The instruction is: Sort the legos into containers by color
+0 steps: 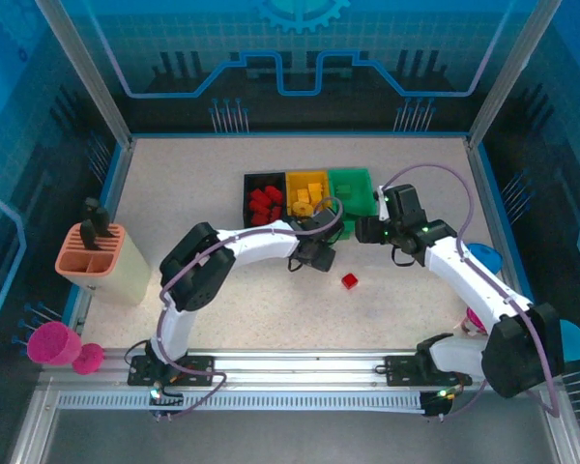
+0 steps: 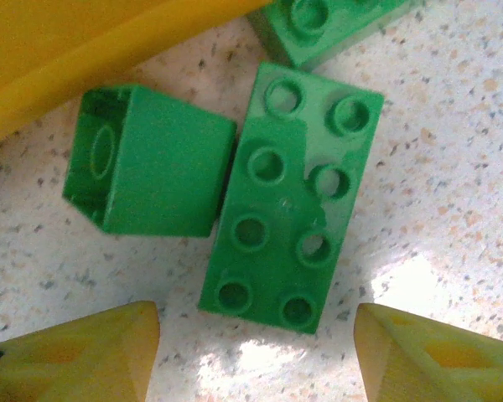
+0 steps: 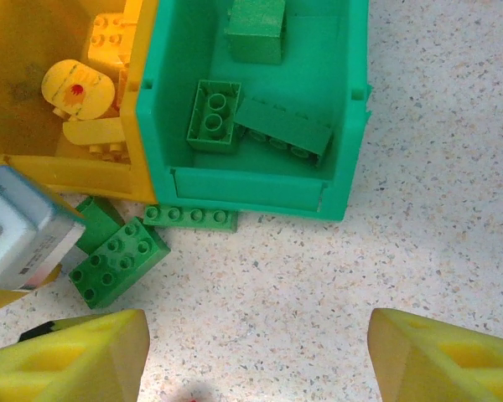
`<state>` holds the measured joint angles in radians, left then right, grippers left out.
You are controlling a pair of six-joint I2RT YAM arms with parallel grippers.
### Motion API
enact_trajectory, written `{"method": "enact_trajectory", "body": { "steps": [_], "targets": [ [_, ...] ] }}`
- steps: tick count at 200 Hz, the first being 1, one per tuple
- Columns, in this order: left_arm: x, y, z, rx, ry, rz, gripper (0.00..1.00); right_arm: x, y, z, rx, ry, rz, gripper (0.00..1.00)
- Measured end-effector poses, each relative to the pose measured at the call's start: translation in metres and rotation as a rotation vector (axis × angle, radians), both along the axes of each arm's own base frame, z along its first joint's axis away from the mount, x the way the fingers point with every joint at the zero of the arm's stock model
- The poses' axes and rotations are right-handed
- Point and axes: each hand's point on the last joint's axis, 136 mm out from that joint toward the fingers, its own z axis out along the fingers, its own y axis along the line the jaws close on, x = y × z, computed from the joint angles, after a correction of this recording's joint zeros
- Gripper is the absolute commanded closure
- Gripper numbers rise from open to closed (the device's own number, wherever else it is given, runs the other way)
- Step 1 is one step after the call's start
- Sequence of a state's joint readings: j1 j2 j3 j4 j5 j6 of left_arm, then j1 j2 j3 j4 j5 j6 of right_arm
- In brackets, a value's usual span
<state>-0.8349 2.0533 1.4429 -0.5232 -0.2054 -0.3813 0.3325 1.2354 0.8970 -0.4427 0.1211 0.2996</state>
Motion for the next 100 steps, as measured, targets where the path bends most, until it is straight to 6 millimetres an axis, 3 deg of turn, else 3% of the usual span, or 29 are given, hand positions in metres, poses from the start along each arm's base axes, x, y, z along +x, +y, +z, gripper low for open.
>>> {"method": "enact_trajectory", "body": {
  "steps": [35, 70, 100],
  "targets": [
    [0.006, -0.007, 0.004, -0.006, -0.013, -0.017, 0.36, 0.0, 0.0, 0.004, 0.008, -0.019, 0.001, 0.3],
    [0.011, -0.013, 0.0, -0.007, -0.013, -0.023, 0.37, -0.007, -0.004, -0.005, 0.003, 0.0, -0.005, 0.31],
    [0.01, -0.013, -0.007, 0.003, 0.002, -0.028, 0.44, -0.008, -0.006, -0.007, 0.001, 0.004, -0.008, 0.31]
  ]
}}
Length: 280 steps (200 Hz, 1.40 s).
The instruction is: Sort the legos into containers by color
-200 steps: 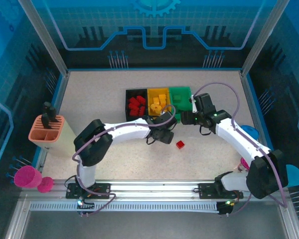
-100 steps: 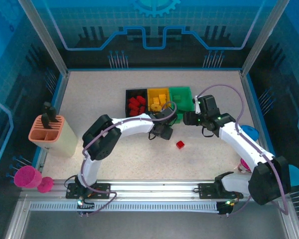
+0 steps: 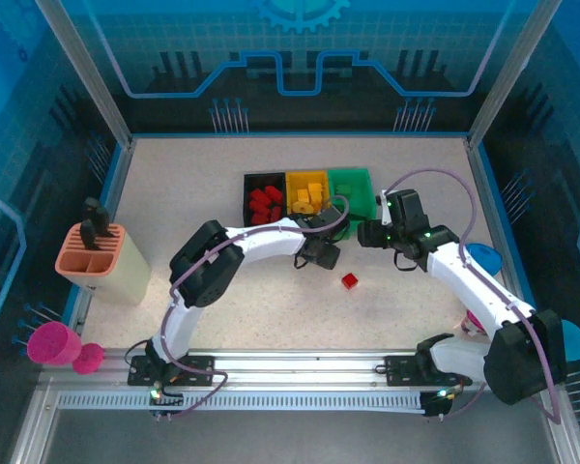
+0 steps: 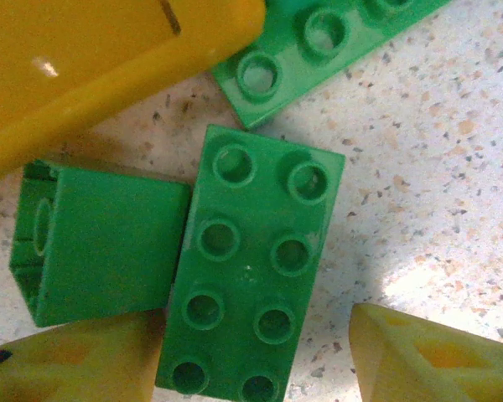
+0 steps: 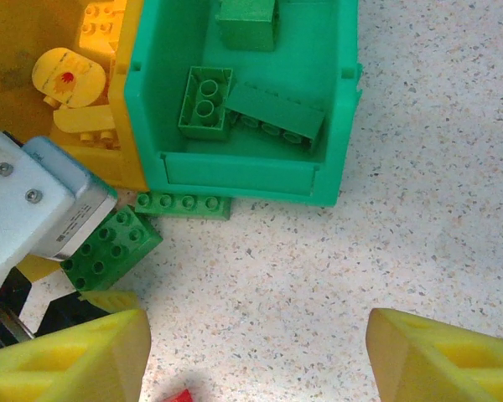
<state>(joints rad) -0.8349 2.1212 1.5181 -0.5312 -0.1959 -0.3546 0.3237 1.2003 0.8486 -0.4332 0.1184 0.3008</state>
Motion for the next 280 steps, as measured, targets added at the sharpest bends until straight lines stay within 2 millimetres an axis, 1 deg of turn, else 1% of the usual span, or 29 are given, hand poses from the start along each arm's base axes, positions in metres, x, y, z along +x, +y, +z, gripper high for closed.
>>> {"method": "enact_trajectory", "body": {
  "steps": [25, 52, 74, 93, 107, 120, 128, 145, 160, 175, 195, 207, 220, 229, 241, 262, 280],
  "targets": [
    [-0.001, 0.001, 0.0, 0.002, 0.005, -0.007, 0.54, -0.001, -0.001, 0.001, 0.007, -0.002, -0.007, 0.31],
    [-0.001, 0.001, -0.001, 0.009, 0.004, -0.014, 0.63, -0.001, -0.001, 0.002, 0.014, -0.003, -0.012, 0.31],
    [-0.002, 0.001, 0.0, 0.012, 0.003, -0.016, 0.67, -0.001, -0.001, 0.002, 0.014, -0.003, -0.013, 0.31],
    [-0.005, 0.001, 0.002, 0.015, 0.006, -0.023, 0.68, -0.001, -0.004, 0.004, 0.015, -0.01, -0.019, 0.31],
    [-0.011, -0.001, 0.006, 0.016, 0.009, -0.034, 0.68, -0.001, -0.01, 0.009, 0.02, -0.024, -0.037, 0.31],
    [-0.016, -0.005, 0.017, -0.005, 0.004, -0.049, 0.68, -0.002, -0.018, 0.014, 0.026, -0.044, -0.061, 0.32],
    [-0.019, -0.007, 0.028, -0.025, -0.006, -0.055, 0.68, -0.003, -0.023, 0.017, 0.028, -0.054, -0.074, 0.32],
    [-0.02, -0.012, 0.058, -0.08, -0.042, -0.07, 0.67, -0.006, -0.03, 0.02, 0.035, -0.07, -0.094, 0.32],
    [-0.018, -0.016, 0.083, -0.123, -0.077, -0.075, 0.67, -0.009, -0.033, 0.018, 0.043, -0.066, -0.101, 0.32],
    [-0.011, -0.025, 0.107, -0.161, -0.119, -0.086, 0.67, -0.014, -0.033, 0.01, 0.048, -0.047, -0.103, 0.32],
    [0.0, -0.035, 0.133, -0.194, -0.164, -0.103, 0.67, -0.021, -0.035, 0.0, 0.043, -0.019, -0.106, 0.32],
    [0.01, -0.043, 0.147, -0.215, -0.192, -0.11, 0.67, -0.024, -0.036, 0.0, 0.045, -0.013, -0.106, 0.32],
    [0.021, -0.051, 0.156, -0.233, -0.216, -0.11, 0.67, -0.027, -0.038, 0.003, 0.05, -0.023, -0.109, 0.32],
    [0.028, -0.054, 0.158, -0.236, -0.225, -0.109, 0.67, -0.028, -0.039, 0.007, 0.056, -0.034, -0.11, 0.32],
    [0.038, -0.056, 0.155, -0.229, -0.226, -0.105, 0.67, -0.03, -0.04, 0.013, 0.065, -0.051, -0.111, 0.32],
    [0.056, -0.058, 0.143, -0.21, -0.216, -0.09, 0.67, -0.033, -0.04, 0.019, 0.078, -0.072, -0.11, 0.33],
    [0.07, -0.06, 0.133, -0.198, -0.205, -0.078, 0.67, -0.037, -0.039, 0.016, 0.087, -0.068, -0.112, 0.33]
  ]
}}
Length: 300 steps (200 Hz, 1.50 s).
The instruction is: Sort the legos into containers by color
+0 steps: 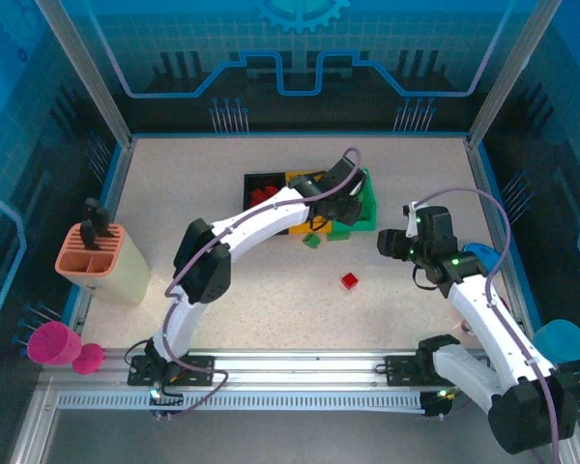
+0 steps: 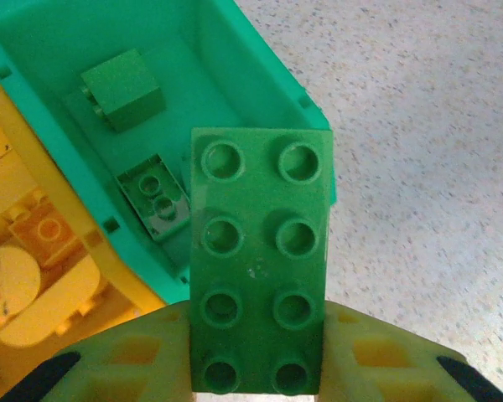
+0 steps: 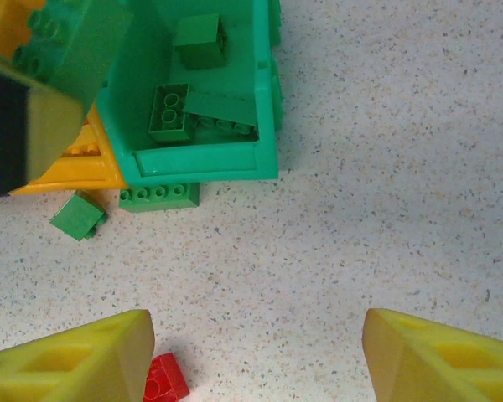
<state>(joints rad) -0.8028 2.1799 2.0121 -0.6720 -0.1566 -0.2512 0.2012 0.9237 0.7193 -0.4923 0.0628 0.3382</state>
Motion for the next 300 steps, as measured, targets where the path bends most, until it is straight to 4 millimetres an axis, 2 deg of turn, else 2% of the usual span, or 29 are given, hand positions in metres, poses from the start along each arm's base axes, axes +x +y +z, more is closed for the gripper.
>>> {"method": "enact_trajectory", "body": {
  "steps": [37, 42, 52, 56, 65, 88, 103, 176, 225, 300],
  "targets": [
    [0.027, -0.003, -0.012, 0.002, 0.017, 0.024, 0.64, -0.007, 0.002, -0.013, 0.018, 0.037, 0.006, 0.33],
    [0.03, -0.003, -0.012, 0.002, 0.017, 0.026, 0.58, -0.008, 0.002, -0.014, 0.019, 0.041, 0.006, 0.33],
    [0.035, -0.003, -0.012, 0.009, 0.013, 0.021, 0.3, -0.009, 0.003, -0.015, 0.024, 0.046, 0.006, 0.33],
    [0.037, -0.003, -0.012, 0.006, 0.013, 0.027, 0.22, -0.009, 0.003, -0.015, 0.026, 0.046, 0.007, 0.33],
    [0.04, -0.002, -0.009, 0.005, 0.008, 0.029, 0.17, -0.009, 0.004, -0.014, 0.033, 0.044, 0.008, 0.33],
    [0.041, 0.002, -0.007, 0.004, 0.008, 0.034, 0.15, -0.011, 0.005, -0.013, 0.043, 0.04, 0.009, 0.33],
    [0.034, 0.007, -0.009, 0.01, 0.015, 0.032, 0.15, -0.012, 0.006, -0.013, 0.046, 0.038, 0.011, 0.33],
    [-0.034, 0.064, -0.007, 0.031, 0.033, 0.025, 0.18, -0.012, 0.007, -0.024, 0.056, 0.061, 0.01, 0.33],
    [-0.054, 0.084, -0.055, 0.104, 0.101, 0.028, 0.23, -0.006, 0.013, -0.029, 0.086, 0.072, 0.014, 0.34],
    [-0.041, 0.082, -0.101, 0.187, 0.131, 0.05, 0.26, -0.007, 0.013, -0.032, 0.096, 0.079, 0.005, 0.34]
  ]
}}
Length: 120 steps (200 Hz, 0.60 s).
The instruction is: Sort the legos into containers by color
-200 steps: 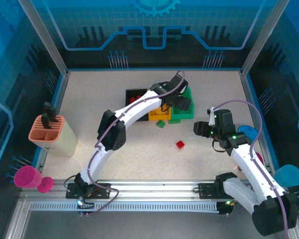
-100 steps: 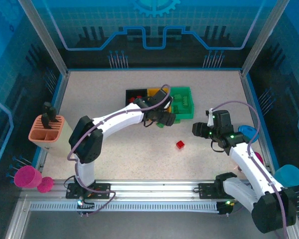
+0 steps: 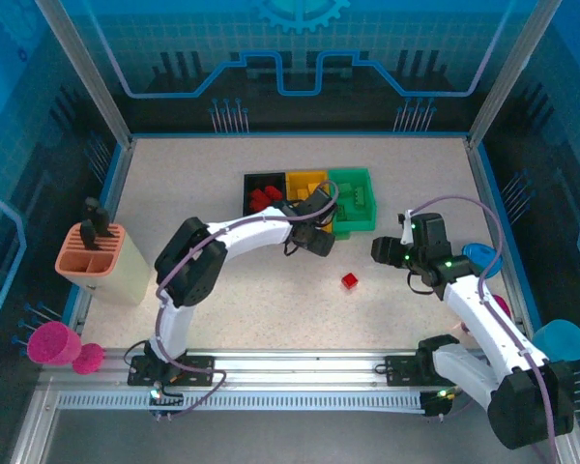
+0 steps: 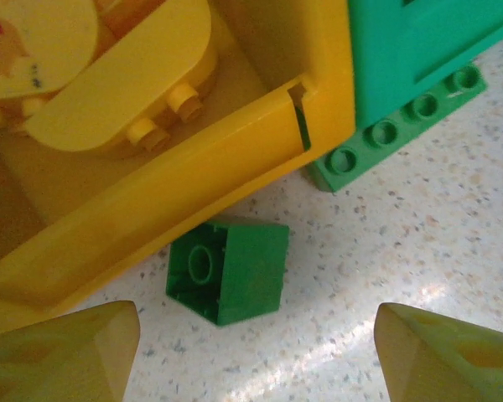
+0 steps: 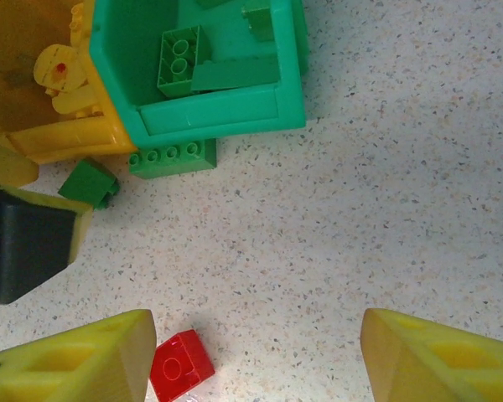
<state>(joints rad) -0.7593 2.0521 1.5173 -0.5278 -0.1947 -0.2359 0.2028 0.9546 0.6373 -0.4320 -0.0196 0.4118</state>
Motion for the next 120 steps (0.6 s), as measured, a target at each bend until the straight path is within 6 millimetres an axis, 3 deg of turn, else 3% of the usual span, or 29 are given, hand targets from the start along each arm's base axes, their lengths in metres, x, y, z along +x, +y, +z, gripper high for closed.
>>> {"method": "enact_trajectory", "body": {
  "steps": [63, 120],
  "targets": [
    [0.011, -0.001, -0.012, 0.048, -0.011, 0.011, 0.32, -0.004, 0.0, -0.007, -0.001, 0.015, -0.001, 0.34],
    [0.014, -0.003, -0.017, 0.063, -0.014, 0.011, 0.5, -0.004, 0.0, -0.006, 0.002, 0.014, -0.004, 0.34]
  ]
}}
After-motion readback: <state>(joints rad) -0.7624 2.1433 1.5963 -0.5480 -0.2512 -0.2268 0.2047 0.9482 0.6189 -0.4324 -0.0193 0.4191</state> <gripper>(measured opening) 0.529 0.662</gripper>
